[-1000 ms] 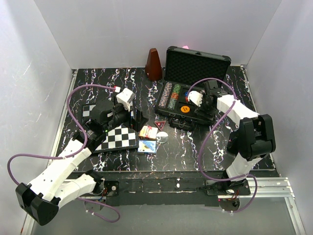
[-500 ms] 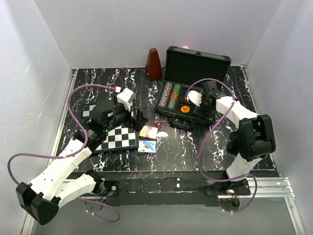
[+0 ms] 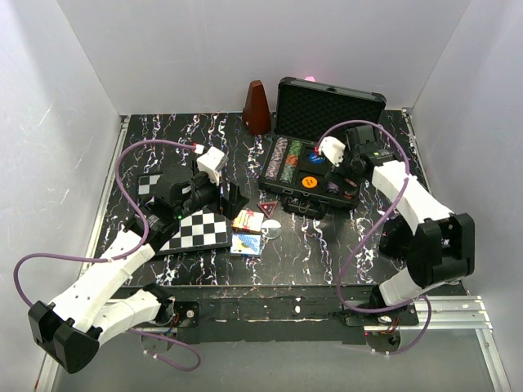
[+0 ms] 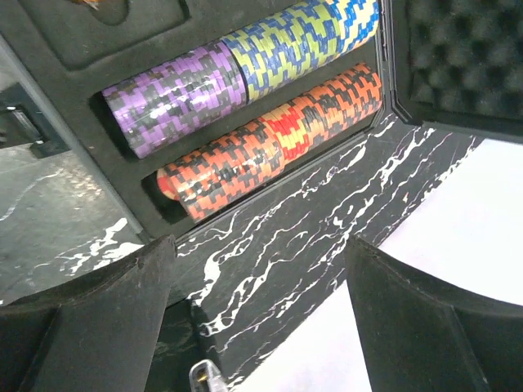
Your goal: Pack up texas hold em set
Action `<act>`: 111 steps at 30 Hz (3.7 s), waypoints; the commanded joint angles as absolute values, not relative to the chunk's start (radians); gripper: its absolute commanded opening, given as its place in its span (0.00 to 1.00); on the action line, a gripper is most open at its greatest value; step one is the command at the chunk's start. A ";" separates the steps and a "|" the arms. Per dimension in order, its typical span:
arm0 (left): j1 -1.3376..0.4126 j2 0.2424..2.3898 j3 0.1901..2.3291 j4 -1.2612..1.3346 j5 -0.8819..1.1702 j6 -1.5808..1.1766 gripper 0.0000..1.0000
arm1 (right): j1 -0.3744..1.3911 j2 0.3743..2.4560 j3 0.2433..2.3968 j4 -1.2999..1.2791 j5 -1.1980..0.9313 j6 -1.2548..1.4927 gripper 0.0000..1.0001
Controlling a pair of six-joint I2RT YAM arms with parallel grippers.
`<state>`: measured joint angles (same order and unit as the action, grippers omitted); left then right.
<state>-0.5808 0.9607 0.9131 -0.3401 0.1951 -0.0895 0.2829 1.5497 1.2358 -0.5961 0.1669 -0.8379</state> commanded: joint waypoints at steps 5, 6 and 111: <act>-0.578 0.954 0.907 -0.341 0.195 -0.084 0.98 | 0.287 1.356 1.204 -0.542 0.012 -0.599 0.89; -0.578 0.956 0.905 -0.338 0.193 -0.084 0.98 | 0.287 1.330 1.187 -0.511 0.008 -0.565 0.89; -0.726 1.733 1.104 -0.448 -0.094 -0.273 0.98 | 0.818 1.244 0.772 -0.311 0.284 0.881 0.92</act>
